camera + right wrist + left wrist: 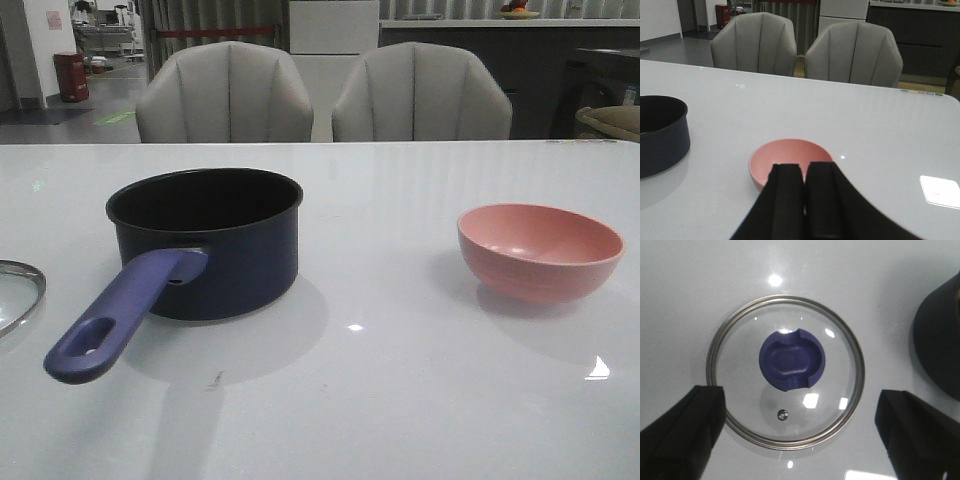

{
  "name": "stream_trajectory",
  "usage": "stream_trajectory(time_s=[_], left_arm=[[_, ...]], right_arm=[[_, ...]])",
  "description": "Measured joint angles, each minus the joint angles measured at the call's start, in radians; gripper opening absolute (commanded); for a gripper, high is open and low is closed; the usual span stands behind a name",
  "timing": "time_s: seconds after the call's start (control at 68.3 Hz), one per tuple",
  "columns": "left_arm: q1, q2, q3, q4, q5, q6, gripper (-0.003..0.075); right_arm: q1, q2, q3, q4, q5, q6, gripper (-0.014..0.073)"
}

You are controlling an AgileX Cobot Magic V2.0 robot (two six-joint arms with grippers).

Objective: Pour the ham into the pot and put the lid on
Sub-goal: 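Release the pink bowl and raise the right gripper away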

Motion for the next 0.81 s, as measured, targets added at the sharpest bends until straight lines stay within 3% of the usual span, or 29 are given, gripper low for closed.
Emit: stream_trajectory(time_s=[0.41,0.805], left_arm=[[0.000,0.344,-0.245,0.034,0.164,0.000,0.0638],[0.000,0.502,-0.361,0.036,0.241,0.000,0.0638]], right_arm=[[0.000,0.000,0.000,0.000,0.000,0.000,0.0148],[0.000,0.000,0.000,0.000,0.000,0.000,0.0148]])
